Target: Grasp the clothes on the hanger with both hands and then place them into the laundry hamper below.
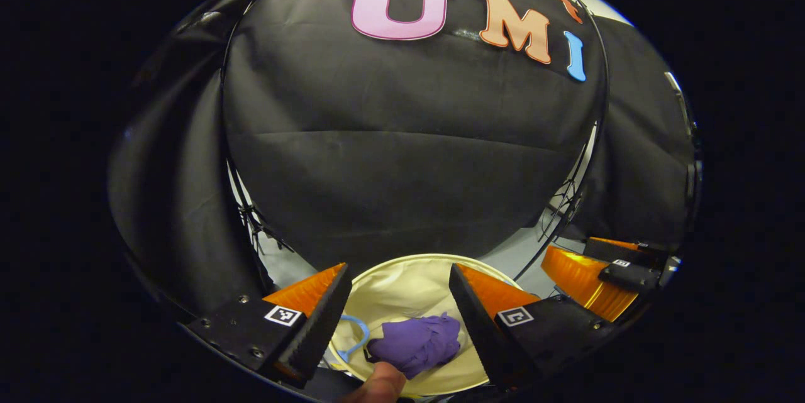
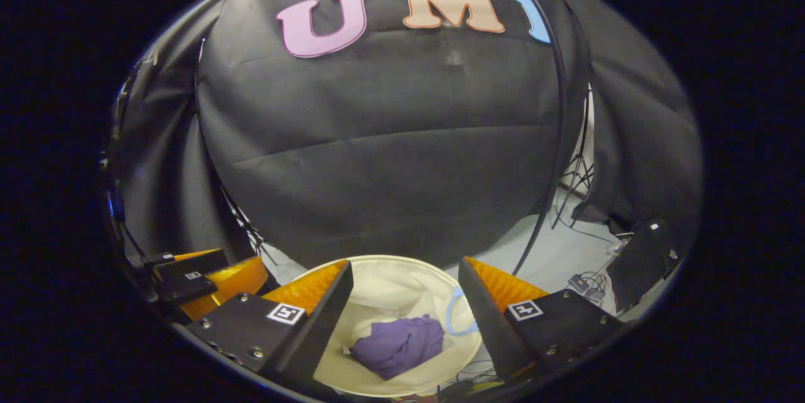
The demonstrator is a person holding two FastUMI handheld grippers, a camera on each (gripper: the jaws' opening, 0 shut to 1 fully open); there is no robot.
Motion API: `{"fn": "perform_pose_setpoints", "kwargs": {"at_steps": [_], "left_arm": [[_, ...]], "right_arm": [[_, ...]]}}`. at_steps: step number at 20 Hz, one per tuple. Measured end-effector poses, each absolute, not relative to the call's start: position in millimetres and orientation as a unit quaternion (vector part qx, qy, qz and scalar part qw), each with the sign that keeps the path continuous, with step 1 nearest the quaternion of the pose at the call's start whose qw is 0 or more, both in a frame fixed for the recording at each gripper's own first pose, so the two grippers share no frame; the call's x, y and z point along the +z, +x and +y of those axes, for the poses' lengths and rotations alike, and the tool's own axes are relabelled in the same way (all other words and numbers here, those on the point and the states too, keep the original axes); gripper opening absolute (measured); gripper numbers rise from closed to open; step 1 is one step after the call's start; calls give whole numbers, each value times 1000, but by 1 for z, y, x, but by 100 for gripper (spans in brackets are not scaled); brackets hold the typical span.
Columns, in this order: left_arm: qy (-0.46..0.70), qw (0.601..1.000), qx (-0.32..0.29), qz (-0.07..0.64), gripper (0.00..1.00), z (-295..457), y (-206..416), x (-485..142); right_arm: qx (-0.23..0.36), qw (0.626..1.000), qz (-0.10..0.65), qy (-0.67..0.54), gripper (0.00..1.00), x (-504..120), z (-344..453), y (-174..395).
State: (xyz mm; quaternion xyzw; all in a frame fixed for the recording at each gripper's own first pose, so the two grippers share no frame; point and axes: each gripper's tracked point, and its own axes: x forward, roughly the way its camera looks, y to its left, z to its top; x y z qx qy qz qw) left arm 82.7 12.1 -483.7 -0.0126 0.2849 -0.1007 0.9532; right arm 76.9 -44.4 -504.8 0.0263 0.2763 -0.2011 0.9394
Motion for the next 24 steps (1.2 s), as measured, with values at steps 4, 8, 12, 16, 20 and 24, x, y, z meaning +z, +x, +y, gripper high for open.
{"fn": "perform_pose_setpoints", "kwargs": {"at_steps": [4,8,12,16,20,24], "left_arm": [[-22,958,-104,265,97,14,80,-449],[-10,964,-97,248,97,30,78,-419],[1,972,-96,212,96,42,74,-376],[-4,979,-98,177,96,39,77,-335],[-15,984,-102,146,96,36,78,-305],[-12,989,-91,114,96,34,86,-277]], "right_arm": [[-205,944,259,24,100,-481,-41,78],[-202,947,251,9,100,-463,-35,75],[-197,951,238,-6,100,-436,-29,78],[-188,960,205,-6,100,-399,-22,86],[-190,967,163,-47,100,-363,-23,100],[-174,974,137,-42,100,-341,-11,113]]}}
